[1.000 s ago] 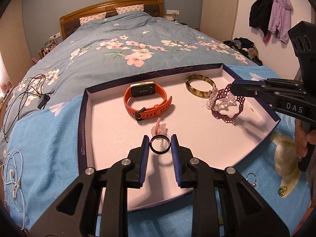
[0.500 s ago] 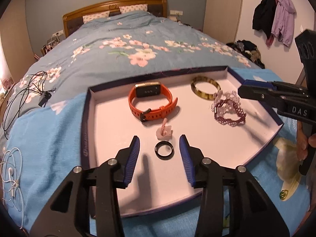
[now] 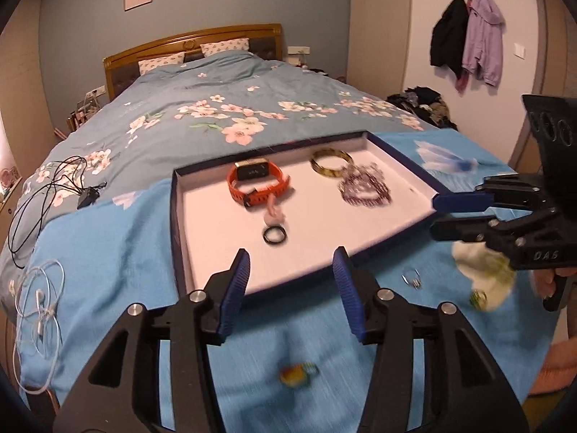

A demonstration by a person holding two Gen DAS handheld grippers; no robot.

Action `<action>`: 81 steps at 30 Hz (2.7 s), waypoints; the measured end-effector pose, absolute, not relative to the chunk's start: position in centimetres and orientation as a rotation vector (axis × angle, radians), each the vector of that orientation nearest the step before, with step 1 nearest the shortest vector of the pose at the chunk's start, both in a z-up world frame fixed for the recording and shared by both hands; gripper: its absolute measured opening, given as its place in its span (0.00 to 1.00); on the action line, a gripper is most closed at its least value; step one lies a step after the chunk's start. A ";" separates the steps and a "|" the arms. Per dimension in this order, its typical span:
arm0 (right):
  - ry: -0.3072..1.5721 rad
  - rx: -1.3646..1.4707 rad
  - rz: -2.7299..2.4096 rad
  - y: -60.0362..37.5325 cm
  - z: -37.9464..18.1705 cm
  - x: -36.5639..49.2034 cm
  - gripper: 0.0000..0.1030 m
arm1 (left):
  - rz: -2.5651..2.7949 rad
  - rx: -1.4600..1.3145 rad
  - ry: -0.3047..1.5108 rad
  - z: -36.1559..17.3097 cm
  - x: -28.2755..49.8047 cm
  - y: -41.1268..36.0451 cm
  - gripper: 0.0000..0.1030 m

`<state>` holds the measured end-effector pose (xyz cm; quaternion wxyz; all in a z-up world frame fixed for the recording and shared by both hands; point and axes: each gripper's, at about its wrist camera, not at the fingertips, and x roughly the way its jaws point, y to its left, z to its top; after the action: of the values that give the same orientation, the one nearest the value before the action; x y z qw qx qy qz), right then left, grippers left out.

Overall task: Organize jewelry
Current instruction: 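Grasp the silver ring with right gripper while left gripper grasps the green ring with black bead band, then carry the silver ring with right gripper while left gripper carries the green ring over the box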

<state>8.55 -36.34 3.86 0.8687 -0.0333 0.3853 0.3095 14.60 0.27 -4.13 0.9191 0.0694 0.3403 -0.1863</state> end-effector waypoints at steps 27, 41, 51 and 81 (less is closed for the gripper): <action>0.927 -0.135 0.578 -34.7 0.1 8.2 0.03 | -0.491 0.186 0.786 -6.9 11.6 -2.2 0.52; 0.879 -0.104 0.593 -35.9 1.1 7.6 0.03 | -0.526 0.172 0.866 -8.0 12.7 -3.3 0.36; 0.850 -0.084 0.599 -36.3 1.7 7.4 0.03 | -0.511 0.146 0.884 -8.5 13.3 -2.9 0.19; 0.775 -0.066 0.601 -36.8 3.4 6.9 0.03 | -0.504 0.086 0.842 -7.0 12.6 -1.5 0.05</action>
<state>6.92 -36.80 3.41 0.8816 -0.0318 0.3723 0.2883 12.62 -1.48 -6.98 0.8811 0.0412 0.4042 -0.2419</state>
